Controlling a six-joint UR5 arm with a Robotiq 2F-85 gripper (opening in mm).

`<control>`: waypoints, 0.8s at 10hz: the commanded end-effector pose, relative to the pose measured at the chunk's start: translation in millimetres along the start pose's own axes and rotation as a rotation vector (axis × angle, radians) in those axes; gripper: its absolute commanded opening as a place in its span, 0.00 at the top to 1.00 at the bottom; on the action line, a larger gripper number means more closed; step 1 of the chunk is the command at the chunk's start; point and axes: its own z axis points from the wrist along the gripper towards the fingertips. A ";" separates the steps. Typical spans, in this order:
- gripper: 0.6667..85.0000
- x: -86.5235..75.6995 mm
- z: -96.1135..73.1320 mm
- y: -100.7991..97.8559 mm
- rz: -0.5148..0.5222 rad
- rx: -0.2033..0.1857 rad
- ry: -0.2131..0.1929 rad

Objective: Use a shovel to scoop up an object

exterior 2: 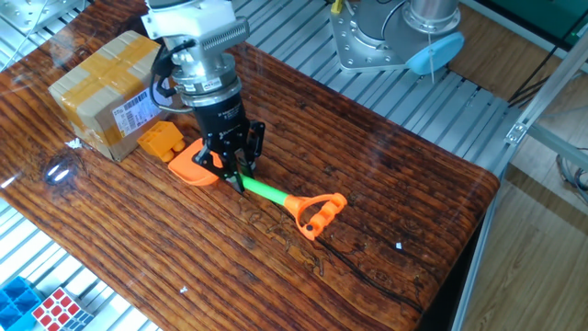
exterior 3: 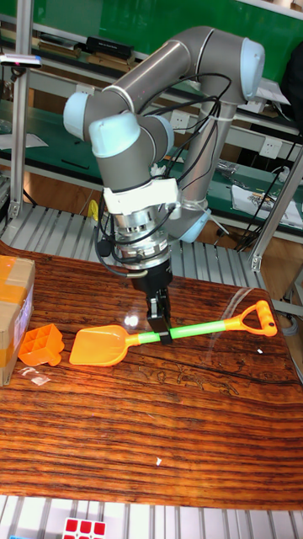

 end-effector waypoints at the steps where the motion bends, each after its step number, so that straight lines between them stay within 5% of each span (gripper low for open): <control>1: 1.00 -0.5 0.5 -1.1 0.004 0.006 -0.036; 8: 1.00 7.1 10.1 2.0 -0.003 0.011 -0.073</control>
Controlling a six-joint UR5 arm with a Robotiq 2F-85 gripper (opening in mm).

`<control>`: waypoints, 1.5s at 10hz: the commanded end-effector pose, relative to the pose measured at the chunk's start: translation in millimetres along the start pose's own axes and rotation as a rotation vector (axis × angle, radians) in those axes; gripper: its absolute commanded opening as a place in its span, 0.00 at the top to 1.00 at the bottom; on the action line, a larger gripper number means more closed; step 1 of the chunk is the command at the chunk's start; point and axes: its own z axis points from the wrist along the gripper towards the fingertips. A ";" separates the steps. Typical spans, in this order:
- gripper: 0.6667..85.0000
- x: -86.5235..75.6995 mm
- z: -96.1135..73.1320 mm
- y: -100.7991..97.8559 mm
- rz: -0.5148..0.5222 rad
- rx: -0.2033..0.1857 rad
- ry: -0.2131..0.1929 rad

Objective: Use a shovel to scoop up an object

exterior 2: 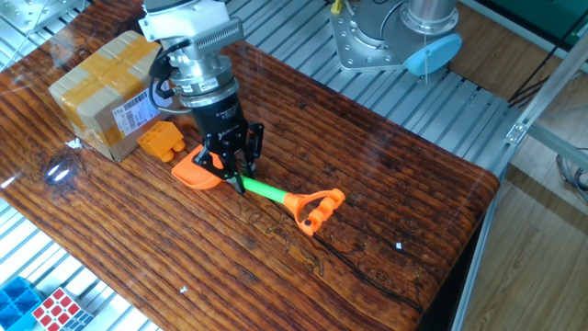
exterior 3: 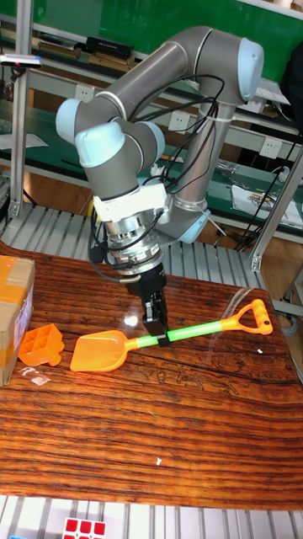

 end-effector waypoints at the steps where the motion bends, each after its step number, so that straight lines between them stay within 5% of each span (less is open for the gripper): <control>1: 1.00 0.4 0.8 -1.4 0.002 0.010 -0.023; 4: 1.00 3.4 1.5 -1.7 0.001 0.010 -0.014; 9: 1.00 21.7 1.1 0.4 0.061 0.003 0.057; 15: 1.00 28.3 0.4 -11.5 0.162 0.054 0.078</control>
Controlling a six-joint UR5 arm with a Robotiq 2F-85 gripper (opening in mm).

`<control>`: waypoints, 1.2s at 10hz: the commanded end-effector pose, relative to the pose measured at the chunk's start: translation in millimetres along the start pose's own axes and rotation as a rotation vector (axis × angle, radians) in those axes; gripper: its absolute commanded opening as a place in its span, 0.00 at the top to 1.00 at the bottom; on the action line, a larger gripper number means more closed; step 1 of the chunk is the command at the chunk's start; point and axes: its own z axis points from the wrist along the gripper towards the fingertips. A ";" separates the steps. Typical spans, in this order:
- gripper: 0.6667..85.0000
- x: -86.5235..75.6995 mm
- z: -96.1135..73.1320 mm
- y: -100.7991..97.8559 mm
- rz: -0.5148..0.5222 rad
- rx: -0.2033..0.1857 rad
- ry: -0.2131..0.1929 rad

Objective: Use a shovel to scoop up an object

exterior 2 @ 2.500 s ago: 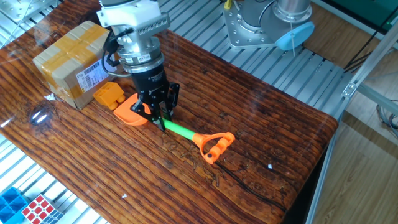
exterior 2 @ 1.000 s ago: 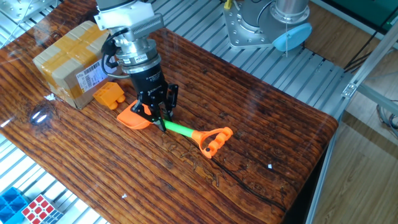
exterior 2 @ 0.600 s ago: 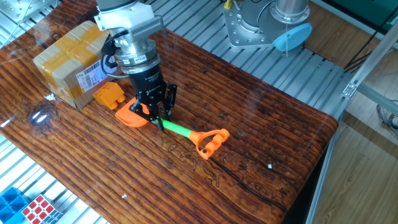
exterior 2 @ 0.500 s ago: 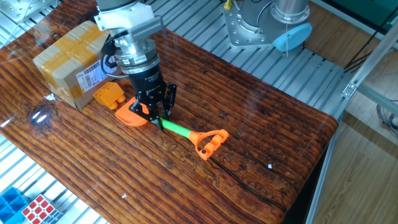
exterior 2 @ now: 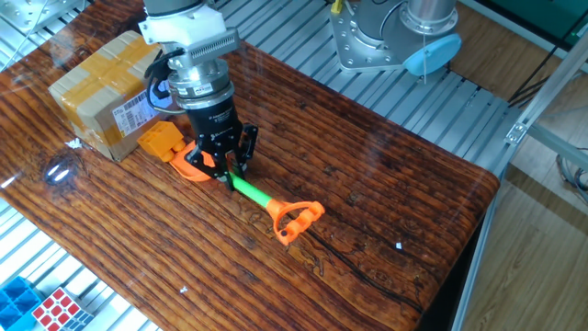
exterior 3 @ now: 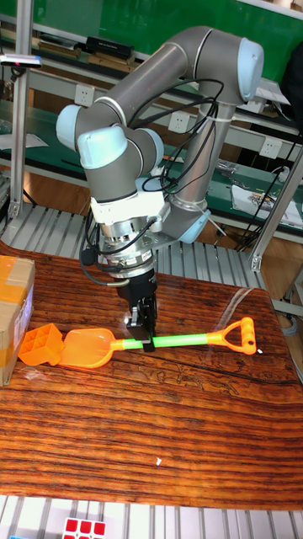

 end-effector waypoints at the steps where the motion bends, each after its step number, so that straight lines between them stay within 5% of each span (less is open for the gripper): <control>1: 1.00 -4.6 -2.0 -5.6 0.035 0.018 -0.020; 7: 1.00 -14.3 -3.0 -2.0 0.022 0.003 -0.061; 12: 1.00 3.4 -2.7 -13.3 -0.035 -0.015 -0.069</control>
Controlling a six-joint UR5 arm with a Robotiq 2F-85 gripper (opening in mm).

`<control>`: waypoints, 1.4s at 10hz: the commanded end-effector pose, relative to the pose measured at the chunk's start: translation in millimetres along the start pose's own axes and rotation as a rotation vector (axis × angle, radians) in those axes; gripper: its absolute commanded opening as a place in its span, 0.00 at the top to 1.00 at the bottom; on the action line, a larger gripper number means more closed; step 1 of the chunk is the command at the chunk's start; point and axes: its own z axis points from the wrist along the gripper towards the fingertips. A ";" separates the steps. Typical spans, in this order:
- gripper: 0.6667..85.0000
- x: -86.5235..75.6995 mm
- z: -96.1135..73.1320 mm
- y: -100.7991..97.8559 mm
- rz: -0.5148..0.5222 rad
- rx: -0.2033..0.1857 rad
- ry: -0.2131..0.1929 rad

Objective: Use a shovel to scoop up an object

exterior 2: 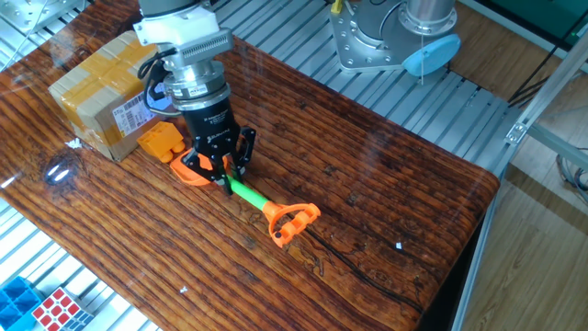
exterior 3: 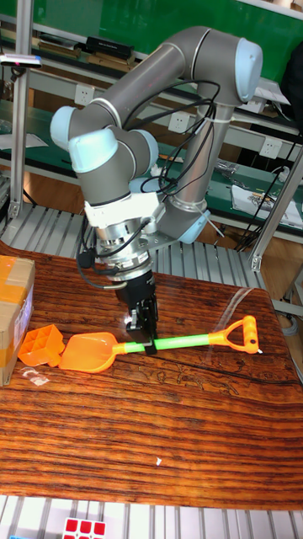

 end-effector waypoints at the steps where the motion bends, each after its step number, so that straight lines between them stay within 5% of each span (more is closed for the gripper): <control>1: 1.00 14.2 -4.3 -7.0 -0.030 -0.008 -0.018; 8: 1.00 51.4 -2.3 -7.3 -0.035 -0.026 0.039; 14: 1.00 64.2 5.0 -12.5 -0.059 -0.021 0.078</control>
